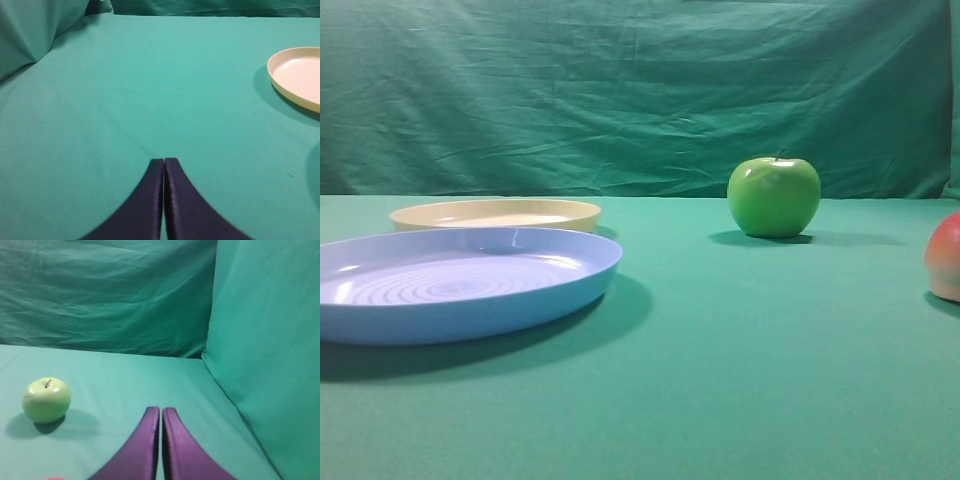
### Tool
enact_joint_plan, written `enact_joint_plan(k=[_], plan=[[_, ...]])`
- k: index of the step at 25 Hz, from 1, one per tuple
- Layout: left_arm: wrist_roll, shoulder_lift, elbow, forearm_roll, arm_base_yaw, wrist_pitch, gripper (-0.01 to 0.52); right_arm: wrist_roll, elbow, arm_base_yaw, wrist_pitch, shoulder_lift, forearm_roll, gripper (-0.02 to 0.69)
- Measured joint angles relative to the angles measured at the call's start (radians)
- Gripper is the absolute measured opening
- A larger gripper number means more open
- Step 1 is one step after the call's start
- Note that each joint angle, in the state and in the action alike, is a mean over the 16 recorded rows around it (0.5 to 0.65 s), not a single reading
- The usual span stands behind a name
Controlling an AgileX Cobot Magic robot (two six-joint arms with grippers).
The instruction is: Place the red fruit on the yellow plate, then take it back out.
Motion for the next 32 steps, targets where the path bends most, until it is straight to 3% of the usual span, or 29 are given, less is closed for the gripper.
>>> enact_joint_plan(k=[12,32], plan=[[0.0,0.0,0.0,0.0,0.0,0.0,0.0,0.036,0.215,-0.022,-0.083,-0.031,0.011,0.0],[0.0,0.0,0.0,0.0,0.0,0.0,0.0,0.025,0.233,-0.023,-0.006,-0.031,0.029,0.0]])
